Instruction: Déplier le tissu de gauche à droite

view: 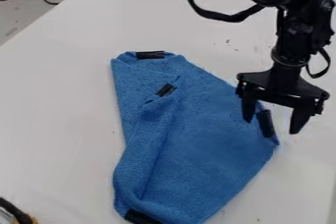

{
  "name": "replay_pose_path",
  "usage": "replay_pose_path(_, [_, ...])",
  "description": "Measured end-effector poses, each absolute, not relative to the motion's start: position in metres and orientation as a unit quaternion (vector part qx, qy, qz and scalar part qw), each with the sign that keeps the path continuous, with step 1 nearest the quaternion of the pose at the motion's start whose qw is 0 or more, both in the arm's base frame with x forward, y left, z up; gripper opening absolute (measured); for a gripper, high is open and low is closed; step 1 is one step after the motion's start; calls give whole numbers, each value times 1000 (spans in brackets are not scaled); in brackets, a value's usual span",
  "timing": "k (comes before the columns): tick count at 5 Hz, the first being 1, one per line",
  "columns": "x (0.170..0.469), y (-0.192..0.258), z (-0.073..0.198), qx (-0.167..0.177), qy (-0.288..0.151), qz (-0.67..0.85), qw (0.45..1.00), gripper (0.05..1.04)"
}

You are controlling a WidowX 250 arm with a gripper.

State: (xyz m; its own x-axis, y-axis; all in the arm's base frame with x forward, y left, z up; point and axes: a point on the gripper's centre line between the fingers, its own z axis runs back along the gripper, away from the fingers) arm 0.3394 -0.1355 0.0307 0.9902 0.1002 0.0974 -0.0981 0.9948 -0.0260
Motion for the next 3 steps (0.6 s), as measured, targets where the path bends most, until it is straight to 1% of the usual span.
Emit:
replay_pose_path(1, [340,-146,37,-3,-54,41,998,1001])
replay_pose_path(2, [337,-147,38,17,-56,46,997,1001])
replay_pose_path(3, [332,-143,33,23,-52,52,997,1001])
